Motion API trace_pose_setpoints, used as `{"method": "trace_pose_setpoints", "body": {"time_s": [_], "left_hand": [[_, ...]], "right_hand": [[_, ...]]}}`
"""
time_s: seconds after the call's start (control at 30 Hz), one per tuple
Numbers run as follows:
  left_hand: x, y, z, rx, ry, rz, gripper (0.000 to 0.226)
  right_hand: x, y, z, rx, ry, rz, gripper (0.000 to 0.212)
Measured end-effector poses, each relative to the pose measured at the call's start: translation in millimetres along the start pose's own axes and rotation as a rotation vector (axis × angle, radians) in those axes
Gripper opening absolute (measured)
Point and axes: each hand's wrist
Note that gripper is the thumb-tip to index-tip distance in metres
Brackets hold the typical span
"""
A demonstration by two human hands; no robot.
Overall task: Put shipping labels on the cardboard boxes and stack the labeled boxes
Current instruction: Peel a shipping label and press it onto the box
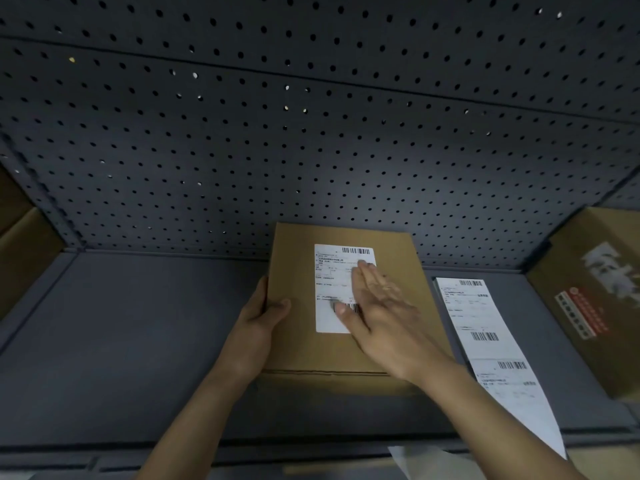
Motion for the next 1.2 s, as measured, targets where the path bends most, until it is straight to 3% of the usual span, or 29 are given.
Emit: {"method": "trace_pose_setpoints", "body": {"time_s": [0.23, 0.33, 0.43, 0.53, 0.77, 1.0, 1.2], "left_hand": [[0.6, 1.0, -1.4, -0.022, 0.001, 0.006, 0.049], [0.7, 0.6, -1.1, -0.030, 0.015, 0.011, 0.052], [-0.2, -0.7, -1.4, -0.029, 0.021, 0.013, 0.055], [-2.3, -1.9, -2.0, -0.013, 0.010, 0.027, 0.053], [-5.6, -2.5, -3.7, -0.040, -0.006, 0.031, 0.045], [-8.7, -4.9, -6.7, -0.071, -0.041, 0.034, 0.054], [-6.9, -2.4, 0.7, -0.005, -0.015, 0.032, 0.054]], "right_hand": [[27.9, -37.3, -22.7, -0.015, 0.103, 0.227, 0.090], [23.4, -27.9, -23.2, 0.110, 0.023, 0.150, 0.086], [7.5, -12.7, -19.3, 0.221, 0.034, -0.003, 0.067], [-9.9, -15.0, -4.8, 0.169, 0.061, -0.071, 0.060], [-31.7, -41.2, 3.8, 0.066, 0.055, -0.025, 0.061], [-48.1, -70.1, 4.7, 0.076, 0.027, 0.023, 0.061], [-51.3, -65.6, 5.4, 0.079, 0.028, -0.015, 0.060]]}}
Point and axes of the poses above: each hand's wrist, its own y-axis away from the middle knuckle, its own z-axis out of the palm, x = y × z, and after that the axes turned 8 degrees about z, right-handed
